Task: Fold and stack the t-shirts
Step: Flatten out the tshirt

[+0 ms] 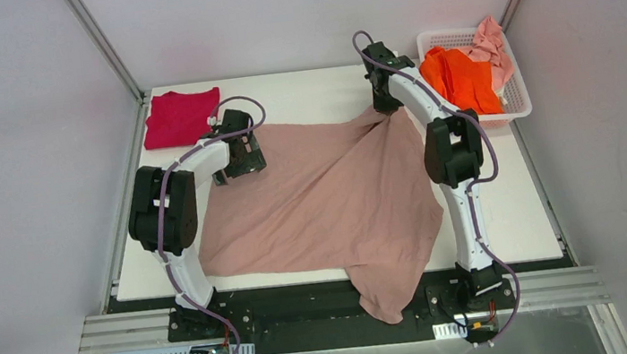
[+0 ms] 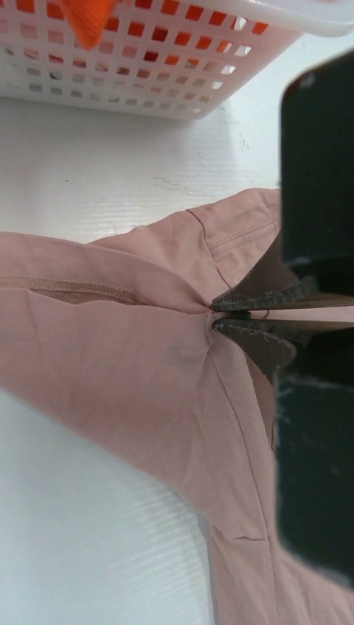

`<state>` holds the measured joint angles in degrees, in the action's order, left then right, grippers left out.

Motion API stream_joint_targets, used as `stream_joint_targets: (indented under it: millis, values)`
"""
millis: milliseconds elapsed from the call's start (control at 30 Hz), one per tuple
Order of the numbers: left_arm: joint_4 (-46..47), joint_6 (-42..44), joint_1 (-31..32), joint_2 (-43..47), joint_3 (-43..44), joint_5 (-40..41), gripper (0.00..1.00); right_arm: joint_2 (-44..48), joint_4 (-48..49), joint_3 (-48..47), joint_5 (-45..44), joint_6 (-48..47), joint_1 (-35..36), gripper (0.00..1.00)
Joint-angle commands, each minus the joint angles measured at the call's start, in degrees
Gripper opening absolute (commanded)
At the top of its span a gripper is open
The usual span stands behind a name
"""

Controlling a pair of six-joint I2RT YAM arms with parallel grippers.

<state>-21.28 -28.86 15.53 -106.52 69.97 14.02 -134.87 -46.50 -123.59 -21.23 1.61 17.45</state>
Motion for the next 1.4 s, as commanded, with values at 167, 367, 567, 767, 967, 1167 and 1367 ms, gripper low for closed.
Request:
stream_joint_targets:
  millis: [167,367,567,767,967,1167,1367]
  values:
    - [0.01,1.71,-0.32,0.88,0.16,2.61,0.99,-2.51,10.81,-3.99,-3.76,-5.69,-0.26,0.06]
    - [-0.02,1.77,-0.71,0.66,-0.01,3.38,0.99,-3.75,17.73,-3.63,-3.9,-4.19,-0.25,0.06]
    - [0.01,1.36,-1.62,1.17,-0.58,3.48,0.99,-1.19,21.05,-0.07,-2.84,-2.4,-0.23,0.09]
    - [0.0,1.62,-1.64,1.65,-0.36,3.28,0.99,2.3,16.68,0.93,1.46,0.71,-0.18,0.42]
    - [0.06,1.53,-1.64,2.14,0.28,2.25,0.99,12.04,13.9,12.73,9.87,6.2,-0.15,0.79]
    - [0.05,1.59,-1.65,2.87,0.09,2.35,0.99,21.45,18.65,32.0,11.47,14.48,-0.04,0.95]
    - [0.1,0.56,-2.35,3.48,-1.88,1.81,0.99,27.6,22.37,46.57,16.87,22.27,0.03,0.99]
